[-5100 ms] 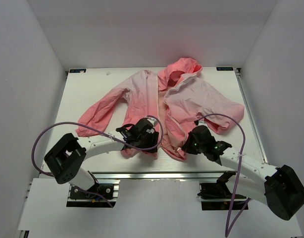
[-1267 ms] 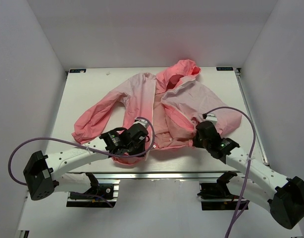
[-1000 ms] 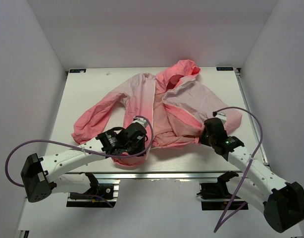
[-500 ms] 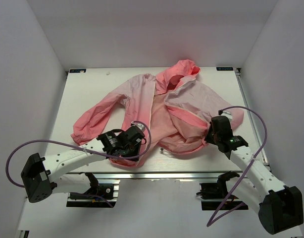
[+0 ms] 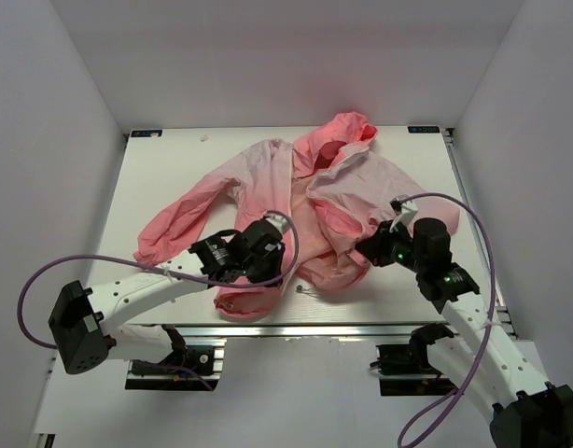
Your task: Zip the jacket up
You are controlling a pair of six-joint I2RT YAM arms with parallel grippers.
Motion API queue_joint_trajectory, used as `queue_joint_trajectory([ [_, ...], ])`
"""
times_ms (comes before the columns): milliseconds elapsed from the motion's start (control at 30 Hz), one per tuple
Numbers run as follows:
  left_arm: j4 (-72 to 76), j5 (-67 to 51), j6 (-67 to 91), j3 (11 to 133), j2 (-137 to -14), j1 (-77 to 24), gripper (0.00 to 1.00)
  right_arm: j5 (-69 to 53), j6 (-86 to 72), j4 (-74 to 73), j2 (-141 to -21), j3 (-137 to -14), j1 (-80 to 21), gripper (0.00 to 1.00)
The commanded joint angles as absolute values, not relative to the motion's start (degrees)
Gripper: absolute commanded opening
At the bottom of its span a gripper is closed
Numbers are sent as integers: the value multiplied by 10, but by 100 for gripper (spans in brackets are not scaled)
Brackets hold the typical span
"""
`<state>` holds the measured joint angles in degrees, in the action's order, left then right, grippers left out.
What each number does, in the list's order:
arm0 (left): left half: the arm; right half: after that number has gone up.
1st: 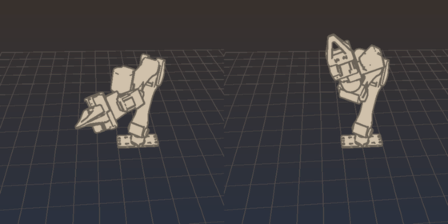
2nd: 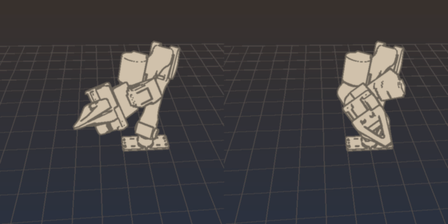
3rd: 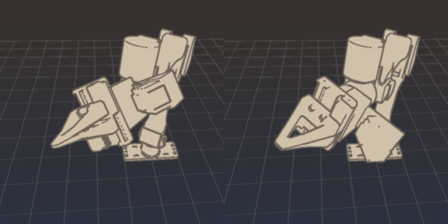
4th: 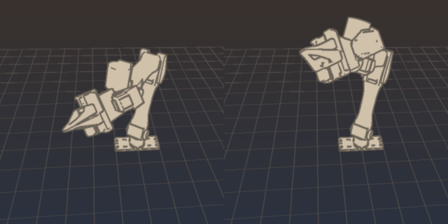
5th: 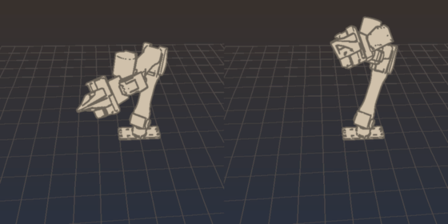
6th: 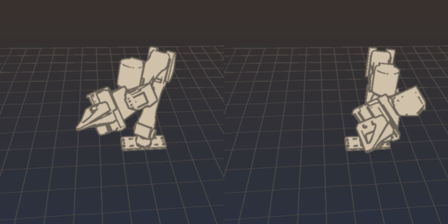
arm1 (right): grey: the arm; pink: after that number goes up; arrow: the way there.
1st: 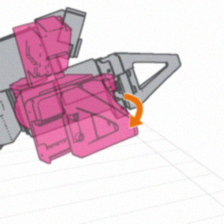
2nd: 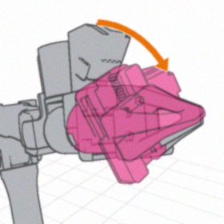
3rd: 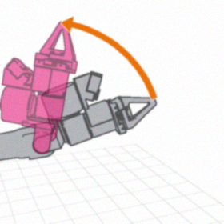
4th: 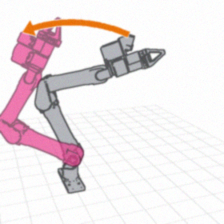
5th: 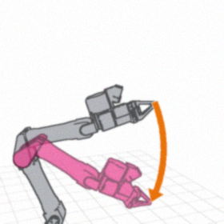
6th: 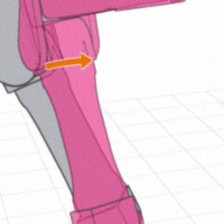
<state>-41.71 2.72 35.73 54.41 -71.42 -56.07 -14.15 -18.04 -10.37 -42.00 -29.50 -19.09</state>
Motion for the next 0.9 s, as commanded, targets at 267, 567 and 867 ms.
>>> queue_joint_trajectory([
  [267,-193,4,290,614,-668,-520,0,-536,-115,-64,-479,-385,-194,0],
  [567,-110,-47,289,603,-670,-518,0,-630,-72,-49,-500,-396,-200,0],
  [867,-89,-49,316,581,-647,-517,0,-470,-115,91,-505,-361,-248,0],
])
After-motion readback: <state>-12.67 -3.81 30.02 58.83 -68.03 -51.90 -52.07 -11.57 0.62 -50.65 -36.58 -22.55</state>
